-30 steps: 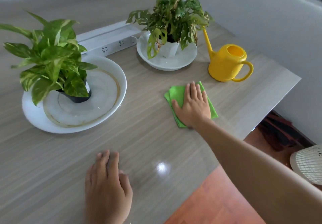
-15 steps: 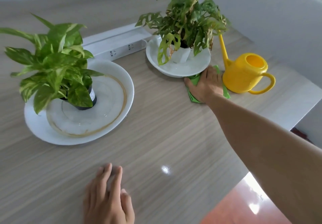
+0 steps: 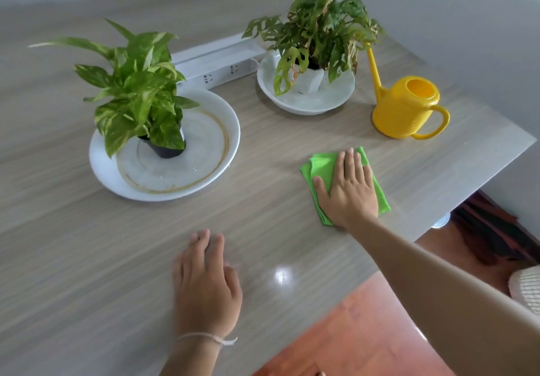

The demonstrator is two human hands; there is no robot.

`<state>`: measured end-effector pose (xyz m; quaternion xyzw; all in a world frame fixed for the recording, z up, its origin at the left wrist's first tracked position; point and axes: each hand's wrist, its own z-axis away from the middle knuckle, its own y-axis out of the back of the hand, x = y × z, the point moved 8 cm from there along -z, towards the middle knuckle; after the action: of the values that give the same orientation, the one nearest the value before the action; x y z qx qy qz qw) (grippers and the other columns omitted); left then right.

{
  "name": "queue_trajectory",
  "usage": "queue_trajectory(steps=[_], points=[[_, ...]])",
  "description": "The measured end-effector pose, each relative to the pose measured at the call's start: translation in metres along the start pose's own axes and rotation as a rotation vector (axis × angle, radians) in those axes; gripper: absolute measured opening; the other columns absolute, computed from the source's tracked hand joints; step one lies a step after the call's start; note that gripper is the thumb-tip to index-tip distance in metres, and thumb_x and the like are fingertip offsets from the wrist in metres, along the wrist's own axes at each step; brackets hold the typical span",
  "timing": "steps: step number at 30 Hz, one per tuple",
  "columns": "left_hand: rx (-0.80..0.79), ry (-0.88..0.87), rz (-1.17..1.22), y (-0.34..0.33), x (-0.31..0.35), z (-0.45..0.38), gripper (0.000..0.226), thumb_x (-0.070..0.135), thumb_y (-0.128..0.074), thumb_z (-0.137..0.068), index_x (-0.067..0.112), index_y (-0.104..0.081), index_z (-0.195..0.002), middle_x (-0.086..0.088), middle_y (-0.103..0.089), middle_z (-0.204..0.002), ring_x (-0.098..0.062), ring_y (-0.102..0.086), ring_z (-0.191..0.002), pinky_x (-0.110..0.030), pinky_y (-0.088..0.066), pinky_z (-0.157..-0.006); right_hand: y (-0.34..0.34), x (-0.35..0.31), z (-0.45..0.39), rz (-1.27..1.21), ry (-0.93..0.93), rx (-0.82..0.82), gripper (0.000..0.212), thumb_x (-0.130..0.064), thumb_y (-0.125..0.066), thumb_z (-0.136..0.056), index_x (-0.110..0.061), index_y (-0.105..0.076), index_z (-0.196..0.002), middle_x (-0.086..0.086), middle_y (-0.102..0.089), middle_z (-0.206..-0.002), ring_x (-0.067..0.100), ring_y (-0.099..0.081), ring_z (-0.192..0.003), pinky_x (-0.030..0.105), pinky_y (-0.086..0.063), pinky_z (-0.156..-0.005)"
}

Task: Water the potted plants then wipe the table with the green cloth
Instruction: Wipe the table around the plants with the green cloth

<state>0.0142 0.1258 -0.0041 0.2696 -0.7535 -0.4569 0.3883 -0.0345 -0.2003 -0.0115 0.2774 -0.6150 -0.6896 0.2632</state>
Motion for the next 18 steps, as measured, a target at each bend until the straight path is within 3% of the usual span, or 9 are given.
queue_trajectory(steps=[9,18], points=[[-0.117,0.018,-0.019,-0.001,0.003,-0.001,0.053,0.02,-0.039,-0.088,0.002,-0.057,-0.134,-0.023,-0.05,-0.145,-0.043,-0.045,-0.139,-0.058,-0.041,-0.107,-0.017,-0.022,0.141,-0.013,0.028,0.088,0.09,-0.065,-0.021,-0.096,0.001,-0.019,-0.158,0.018,-0.016,-0.167,0.03,-0.009,-0.157,0.048,-0.009,-0.126],[-0.122,0.013,-0.054,-0.002,0.003,-0.001,0.054,0.022,-0.037,-0.089,0.0,-0.057,-0.134,-0.024,-0.052,-0.142,-0.042,-0.044,-0.14,-0.058,-0.042,-0.107,-0.017,-0.024,0.147,-0.003,0.017,0.104,0.093,-0.067,-0.023,-0.094,0.001,-0.02,-0.157,0.017,-0.019,-0.167,0.03,-0.011,-0.156,0.049,-0.012,-0.125]])
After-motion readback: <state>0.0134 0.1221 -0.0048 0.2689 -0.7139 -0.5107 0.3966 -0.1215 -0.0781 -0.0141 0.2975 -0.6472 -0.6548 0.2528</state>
